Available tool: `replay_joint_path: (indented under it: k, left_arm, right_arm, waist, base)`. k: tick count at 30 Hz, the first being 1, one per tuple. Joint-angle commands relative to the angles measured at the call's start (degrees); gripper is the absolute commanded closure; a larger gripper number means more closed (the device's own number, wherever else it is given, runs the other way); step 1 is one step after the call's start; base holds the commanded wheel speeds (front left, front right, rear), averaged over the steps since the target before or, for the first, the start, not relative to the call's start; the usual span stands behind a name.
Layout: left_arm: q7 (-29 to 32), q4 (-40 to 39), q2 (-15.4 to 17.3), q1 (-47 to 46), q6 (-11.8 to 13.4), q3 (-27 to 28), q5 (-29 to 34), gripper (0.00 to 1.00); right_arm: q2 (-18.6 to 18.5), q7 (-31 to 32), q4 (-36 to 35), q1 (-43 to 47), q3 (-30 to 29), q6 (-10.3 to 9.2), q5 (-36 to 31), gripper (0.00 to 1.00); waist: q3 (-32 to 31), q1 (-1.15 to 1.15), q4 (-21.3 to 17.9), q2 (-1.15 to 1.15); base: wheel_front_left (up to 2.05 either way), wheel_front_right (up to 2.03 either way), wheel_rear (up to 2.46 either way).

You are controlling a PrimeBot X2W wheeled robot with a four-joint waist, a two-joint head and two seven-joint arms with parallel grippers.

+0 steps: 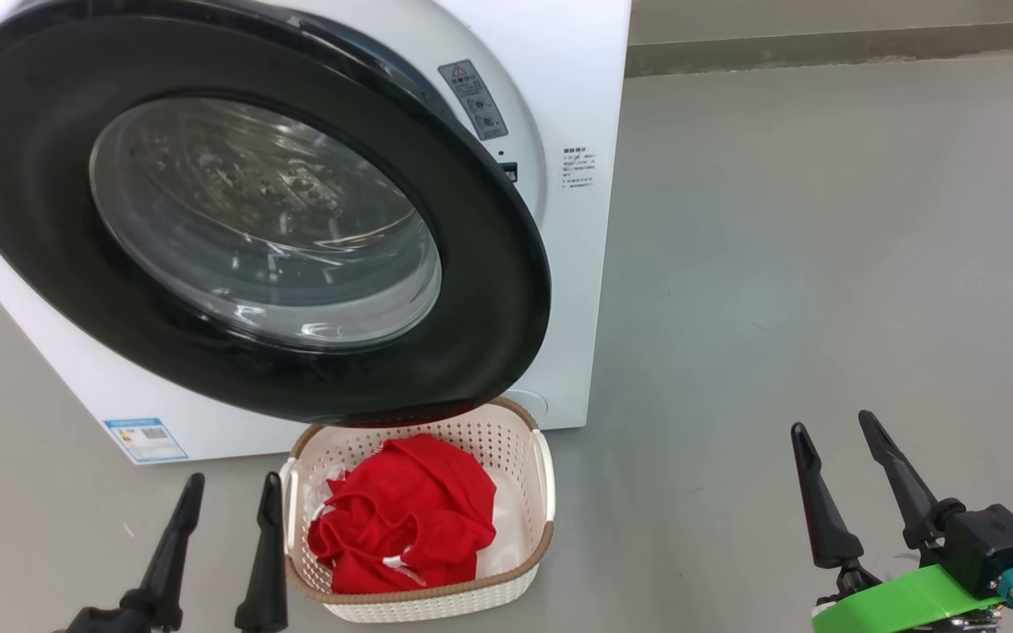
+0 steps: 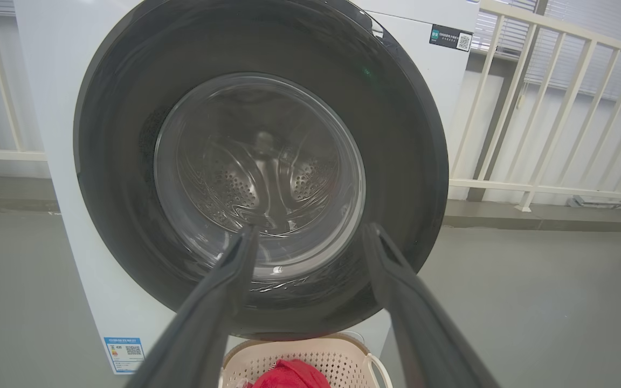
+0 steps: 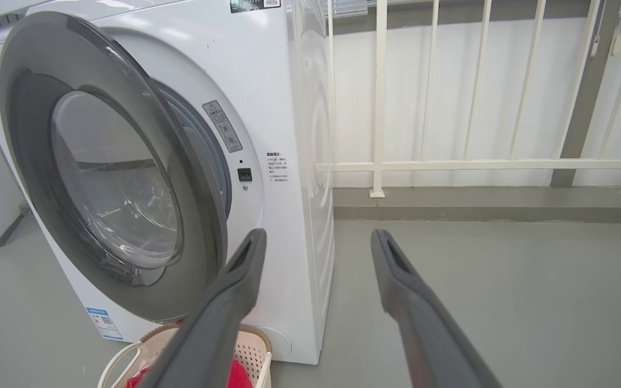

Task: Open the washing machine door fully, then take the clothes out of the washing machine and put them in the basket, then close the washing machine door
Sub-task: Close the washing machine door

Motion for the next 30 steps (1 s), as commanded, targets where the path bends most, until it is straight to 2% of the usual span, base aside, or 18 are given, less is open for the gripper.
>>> replay_joint_path:
  k: [1,4,5,6,7,8,17,30]
  left_arm:
    - [-0.5,-1.2,0.2,-1.3,-0.6,2.3,0.9,0.00]
    - [-0.5,-1.1,-0.2,-1.4,-0.8,2.7,1.3,0.00]
    - [-0.5,-1.2,-0.4,-1.5,-0.8,2.8,1.3,0.00]
    - [-0.5,-1.2,-0.5,-1.5,-1.0,2.8,1.4,0.00]
    - [-0.5,-1.3,-0.7,-1.6,-1.1,2.8,1.4,0.00]
    - [-0.5,-1.4,-0.8,-1.7,-1.3,2.8,1.4,0.00]
    - [-0.5,-1.4,-1.4,-2.4,-2.2,2.5,1.8,0.00]
    - [-0.5,-1.2,-2.1,-4.3,-3.4,1.7,1.4,0.00]
  right_arm:
    - [-0.5,-0.4,-1.6,-0.9,1.6,0.28,-0.6,0.00]
    - [-0.5,-0.4,-1.2,-1.2,1.9,0.28,-1.2,0.00]
    - [-0.5,-0.4,-1.0,-1.4,2.0,0.28,-1.4,0.22]
    - [-0.5,-0.4,-0.7,-1.7,2.1,0.28,-1.5,0.56]
    - [-0.5,-0.4,-0.4,-2.1,2.3,0.28,-1.7,0.80]
    - [-0.5,-0.4,-0.1,-2.6,2.5,0.28,-1.9,1.00]
    - [-0.5,-0.4,4.6,-10.0,6.6,0.28,-2.6,1.00]
    - [-0.5,-0.4,15.2,-23.6,16.3,0.28,0.8,1.00]
  waist:
    - [0.1,0.00,0.1,0.00]
    - [0.1,0.00,0.1,0.00]
    - [0.2,0.00,0.2,0.00]
    - [0.3,0.00,0.3,0.00]
    - [0.3,0.00,0.4,0.00]
    - [0.4,0.00,0.5,0.00]
    - [1.1,0.00,2.2,0.00]
    - [3.7,0.00,6.7,0.00]
  base:
    - [0.00,0.00,0.00]
    - [0.00,0.00,0.00]
    - [0.00,0.00,0.00]
    - [0.00,0.00,0.00]
    - [0.00,0.00,0.00]
    - [0.00,0.00,0.00]
    - [0.00,0.00,0.00]
    - [0.00,0.00,0.00]
